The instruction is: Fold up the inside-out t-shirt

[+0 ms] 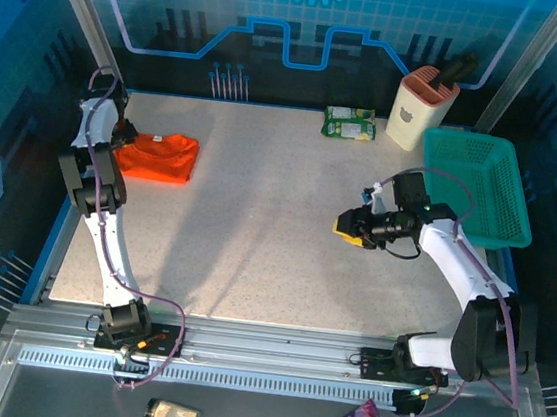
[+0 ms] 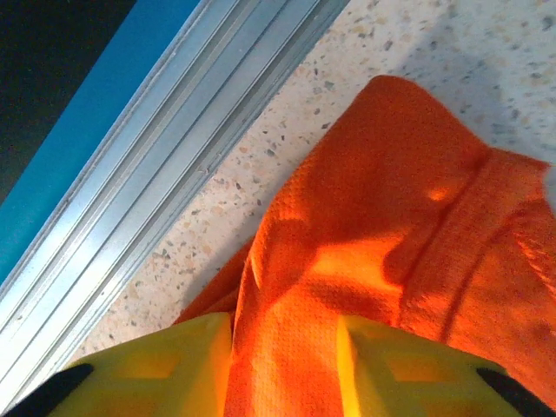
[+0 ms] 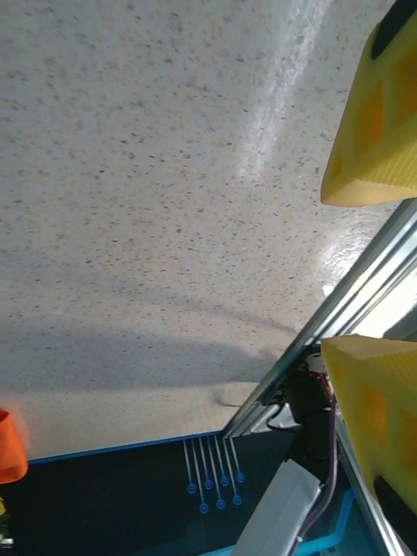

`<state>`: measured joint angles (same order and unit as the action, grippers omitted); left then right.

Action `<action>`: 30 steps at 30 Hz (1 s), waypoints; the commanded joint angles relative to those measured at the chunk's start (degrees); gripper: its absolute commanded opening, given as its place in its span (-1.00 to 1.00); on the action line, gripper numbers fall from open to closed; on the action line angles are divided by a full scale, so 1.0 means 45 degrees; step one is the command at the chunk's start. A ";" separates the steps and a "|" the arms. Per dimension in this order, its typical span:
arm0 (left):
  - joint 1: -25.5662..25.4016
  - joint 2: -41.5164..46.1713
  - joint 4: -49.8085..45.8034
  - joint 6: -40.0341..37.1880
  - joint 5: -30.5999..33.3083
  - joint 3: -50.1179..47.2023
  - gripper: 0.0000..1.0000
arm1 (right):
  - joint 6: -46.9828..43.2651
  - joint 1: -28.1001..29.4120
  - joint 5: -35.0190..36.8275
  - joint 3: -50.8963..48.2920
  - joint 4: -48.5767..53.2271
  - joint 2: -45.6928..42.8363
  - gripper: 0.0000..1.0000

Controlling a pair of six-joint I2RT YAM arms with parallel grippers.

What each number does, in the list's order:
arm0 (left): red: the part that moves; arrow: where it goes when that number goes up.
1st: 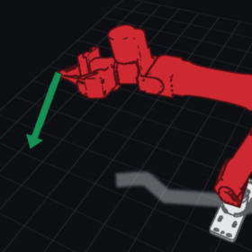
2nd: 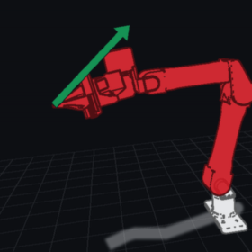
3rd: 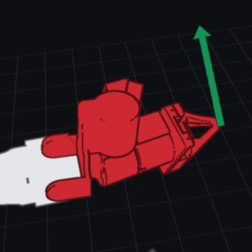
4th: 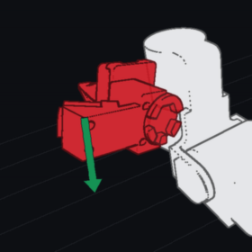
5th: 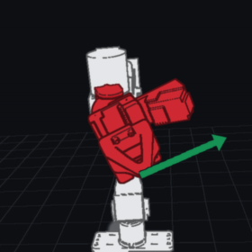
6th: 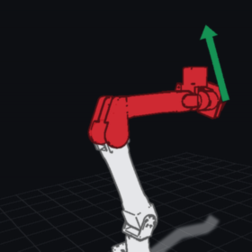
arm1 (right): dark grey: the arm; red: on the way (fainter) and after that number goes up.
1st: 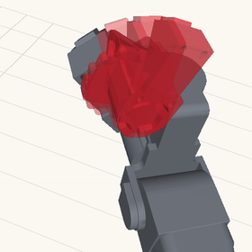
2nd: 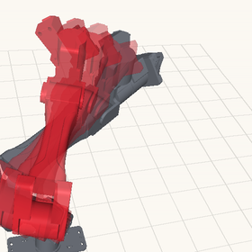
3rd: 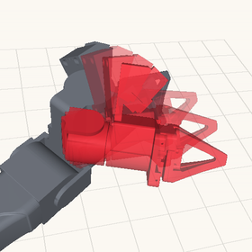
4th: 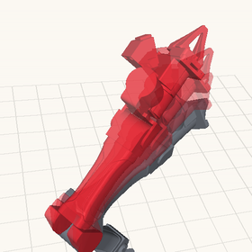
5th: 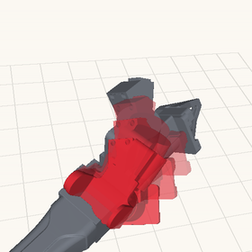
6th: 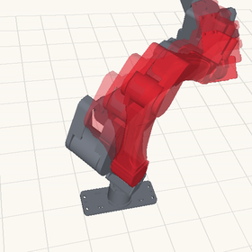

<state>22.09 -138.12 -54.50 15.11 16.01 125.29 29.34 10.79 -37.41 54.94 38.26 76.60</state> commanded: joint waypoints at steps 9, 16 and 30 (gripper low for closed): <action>-0.1077 0.3801 0.1094 0.0079 -0.1644 -0.3198 0.39 | -0.1452 -0.0772 0.4132 0.1024 -0.0026 -0.0126 0.99; -0.2102 0.6886 0.4428 0.0206 -0.2294 -0.8571 0.99 | -0.1959 -0.1512 0.6259 0.0634 -0.1110 0.0292 0.99; -0.4021 1.0547 1.2518 -0.0044 -0.0259 -1.7555 0.95 | -0.4624 -0.2042 1.1312 -0.4120 -0.9708 -0.0448 0.99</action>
<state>4.89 -92.97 -9.56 15.49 11.05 49.39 13.65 2.39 7.73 40.64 9.69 76.42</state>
